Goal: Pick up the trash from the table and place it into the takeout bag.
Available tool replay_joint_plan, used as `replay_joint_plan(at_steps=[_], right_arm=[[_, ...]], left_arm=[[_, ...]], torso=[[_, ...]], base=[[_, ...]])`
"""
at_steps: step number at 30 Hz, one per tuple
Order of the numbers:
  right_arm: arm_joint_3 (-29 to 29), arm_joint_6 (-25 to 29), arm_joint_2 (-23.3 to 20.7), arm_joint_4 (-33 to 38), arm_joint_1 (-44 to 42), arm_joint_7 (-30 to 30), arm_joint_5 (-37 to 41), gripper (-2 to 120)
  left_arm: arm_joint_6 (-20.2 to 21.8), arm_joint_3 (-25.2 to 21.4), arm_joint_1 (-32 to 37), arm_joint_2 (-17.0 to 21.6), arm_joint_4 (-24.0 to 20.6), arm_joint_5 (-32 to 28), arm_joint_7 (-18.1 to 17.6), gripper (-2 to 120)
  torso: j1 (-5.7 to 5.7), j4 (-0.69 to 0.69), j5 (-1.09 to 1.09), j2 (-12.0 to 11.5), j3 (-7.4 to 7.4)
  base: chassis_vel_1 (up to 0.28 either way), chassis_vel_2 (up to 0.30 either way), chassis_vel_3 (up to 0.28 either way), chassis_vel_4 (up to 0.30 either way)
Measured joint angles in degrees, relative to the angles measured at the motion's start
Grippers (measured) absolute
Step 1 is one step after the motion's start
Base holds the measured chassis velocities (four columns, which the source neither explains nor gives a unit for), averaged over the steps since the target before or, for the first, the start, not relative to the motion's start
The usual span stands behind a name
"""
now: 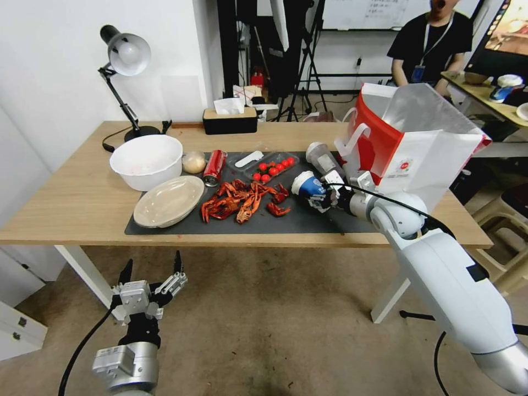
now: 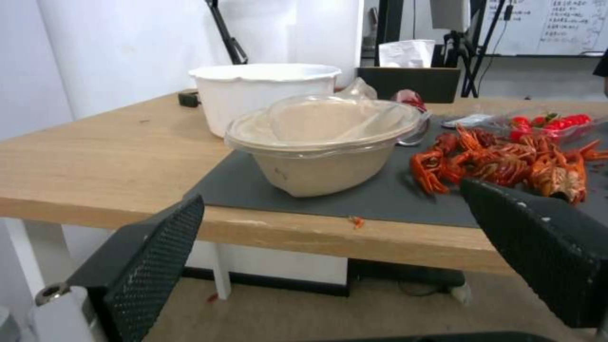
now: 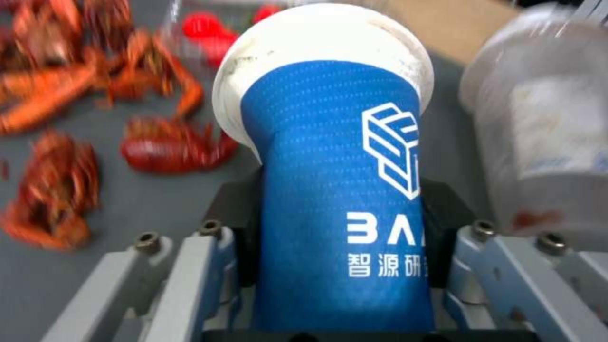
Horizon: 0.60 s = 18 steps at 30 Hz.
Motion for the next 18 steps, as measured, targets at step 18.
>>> replay_joint_plan(at_steps=[18], right_arm=[[3.0, 1.0, -2.1, 6.0, 6.1, 2.0, 6.7, 9]], left_arm=[[-0.1, 0.0, -0.1, 0.2, 0.2, 0.2, -0.2, 100]], torso=[[0.0, -0.01, -0.01, 0.0, 0.0]], base=[[0.0, 0.0, 0.0, 0.0]])
